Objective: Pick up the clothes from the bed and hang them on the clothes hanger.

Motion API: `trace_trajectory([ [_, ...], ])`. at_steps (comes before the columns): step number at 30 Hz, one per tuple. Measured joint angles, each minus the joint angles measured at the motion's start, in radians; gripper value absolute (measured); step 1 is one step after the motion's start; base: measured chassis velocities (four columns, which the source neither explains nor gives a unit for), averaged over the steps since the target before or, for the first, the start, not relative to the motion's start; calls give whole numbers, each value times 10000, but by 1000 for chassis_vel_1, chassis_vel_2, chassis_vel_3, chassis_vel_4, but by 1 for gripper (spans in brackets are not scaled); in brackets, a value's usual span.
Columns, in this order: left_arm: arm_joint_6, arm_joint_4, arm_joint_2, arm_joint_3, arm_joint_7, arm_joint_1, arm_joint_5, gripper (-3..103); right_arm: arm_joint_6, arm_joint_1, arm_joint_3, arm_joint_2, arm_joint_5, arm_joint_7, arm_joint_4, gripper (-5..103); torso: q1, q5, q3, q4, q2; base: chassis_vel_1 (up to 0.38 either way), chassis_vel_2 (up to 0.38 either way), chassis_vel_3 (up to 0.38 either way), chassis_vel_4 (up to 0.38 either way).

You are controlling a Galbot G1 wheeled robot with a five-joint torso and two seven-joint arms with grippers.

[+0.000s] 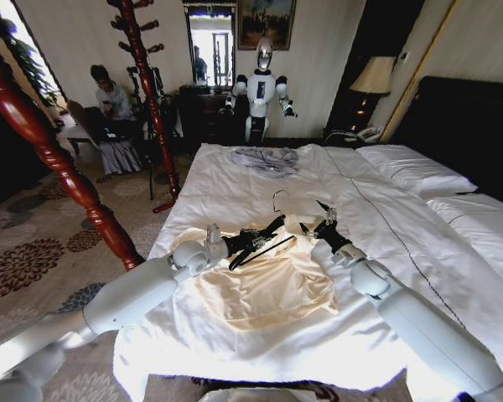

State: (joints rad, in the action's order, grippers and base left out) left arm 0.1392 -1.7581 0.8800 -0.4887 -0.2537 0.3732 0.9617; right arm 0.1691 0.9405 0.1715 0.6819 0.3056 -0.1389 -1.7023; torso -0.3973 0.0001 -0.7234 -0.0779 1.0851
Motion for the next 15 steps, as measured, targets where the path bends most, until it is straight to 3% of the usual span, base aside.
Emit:
trace_trajectory([
  [2, 0, -6, 13, -1, 9, 5, -16, 15, 83, -5, 1, -26, 165, 56, 0, 101, 0, 0, 0, 0, 0, 0, 0, 0, 0],
  [11, 27, -64, -58, -42, -102, -195, -187, 15, 639, -15, 83, -53, 1217, 285, 207, 65, 0, -1, 0, 0, 0, 0, 0, 0, 0],
  [13, 27, -51, -70, -42, -172, -198, -290, 15, 742, -28, 129, -30, 1429, 305, 244, 65, 0, -1, 0, 0, 0, 0, 0, 0, 0],
  [15, 20, 3, -141, -42, -315, -199, -527, 15, 940, -52, 200, 17, 1860, 361, 311, 54, 0, 0, 0, 0, 0, 0, 0, 0, 0],
])
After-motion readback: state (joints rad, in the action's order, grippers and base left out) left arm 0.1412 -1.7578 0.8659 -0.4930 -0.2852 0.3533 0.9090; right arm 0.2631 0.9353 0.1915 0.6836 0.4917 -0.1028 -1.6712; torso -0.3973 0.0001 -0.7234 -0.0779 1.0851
